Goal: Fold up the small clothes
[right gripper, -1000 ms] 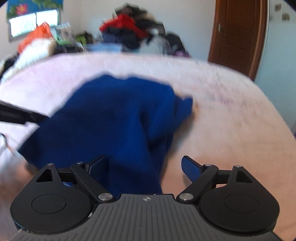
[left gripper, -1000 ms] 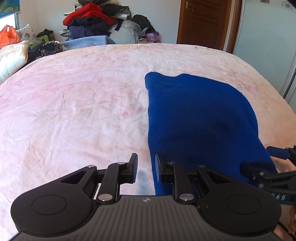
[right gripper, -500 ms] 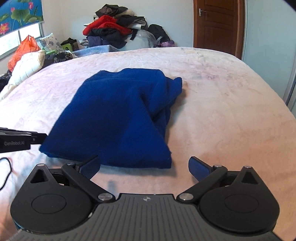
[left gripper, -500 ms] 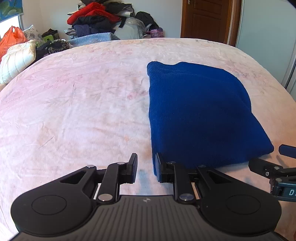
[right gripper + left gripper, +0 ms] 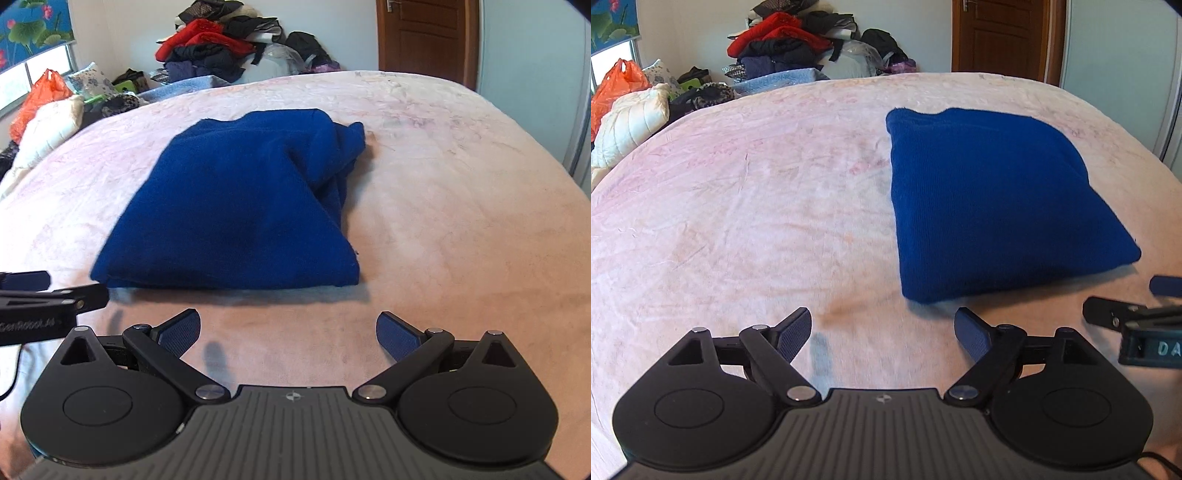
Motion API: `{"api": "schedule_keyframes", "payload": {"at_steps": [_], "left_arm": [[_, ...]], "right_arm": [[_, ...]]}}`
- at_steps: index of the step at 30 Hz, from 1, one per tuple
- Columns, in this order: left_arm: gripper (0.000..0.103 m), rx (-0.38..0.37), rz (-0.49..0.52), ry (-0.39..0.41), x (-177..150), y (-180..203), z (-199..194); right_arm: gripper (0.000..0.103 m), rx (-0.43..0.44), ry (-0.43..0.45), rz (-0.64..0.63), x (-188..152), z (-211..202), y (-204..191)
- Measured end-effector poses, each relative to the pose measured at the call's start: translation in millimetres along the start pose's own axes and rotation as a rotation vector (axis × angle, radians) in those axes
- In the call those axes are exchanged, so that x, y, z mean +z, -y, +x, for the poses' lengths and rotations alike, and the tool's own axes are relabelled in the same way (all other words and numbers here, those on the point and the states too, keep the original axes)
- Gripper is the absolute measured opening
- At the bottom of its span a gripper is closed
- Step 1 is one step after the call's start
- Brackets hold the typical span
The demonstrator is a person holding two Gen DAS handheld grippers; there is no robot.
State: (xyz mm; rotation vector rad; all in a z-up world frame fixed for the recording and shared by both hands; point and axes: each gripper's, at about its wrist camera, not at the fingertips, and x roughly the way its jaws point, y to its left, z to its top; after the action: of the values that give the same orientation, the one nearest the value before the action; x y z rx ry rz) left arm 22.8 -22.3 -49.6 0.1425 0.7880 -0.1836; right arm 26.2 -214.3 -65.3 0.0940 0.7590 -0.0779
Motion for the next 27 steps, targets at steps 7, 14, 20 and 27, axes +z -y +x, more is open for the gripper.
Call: {"api": "schedule_keyframes", "payload": {"at_steps": [7, 14, 20, 27], "left_arm": [[0.085, 0.0, 0.011, 0.032, -12.6, 2.5, 4.3], [0.1, 0.044, 0.009, 0.072, -16.4, 5.0, 9.8], [0.1, 0.031, -0.025, 0.072, -17.3, 0.6, 11.9], [0.103, 0.029, -0.058, 0.093, -22.0, -1.5, 14.8]], "right_arm": [[0.103, -0.068, 0.025, -0.054, -6.2, 9.1, -4.3], [0.103, -0.078, 0.111, -0.059, -17.0, 12.0, -3.3], [0.103, -0.079, 0.121, -0.056, -17.9, 11.5, -2.8], [0.103, -0.076, 0.122, -0.05, -18.3, 10.1, -4.8]]}}
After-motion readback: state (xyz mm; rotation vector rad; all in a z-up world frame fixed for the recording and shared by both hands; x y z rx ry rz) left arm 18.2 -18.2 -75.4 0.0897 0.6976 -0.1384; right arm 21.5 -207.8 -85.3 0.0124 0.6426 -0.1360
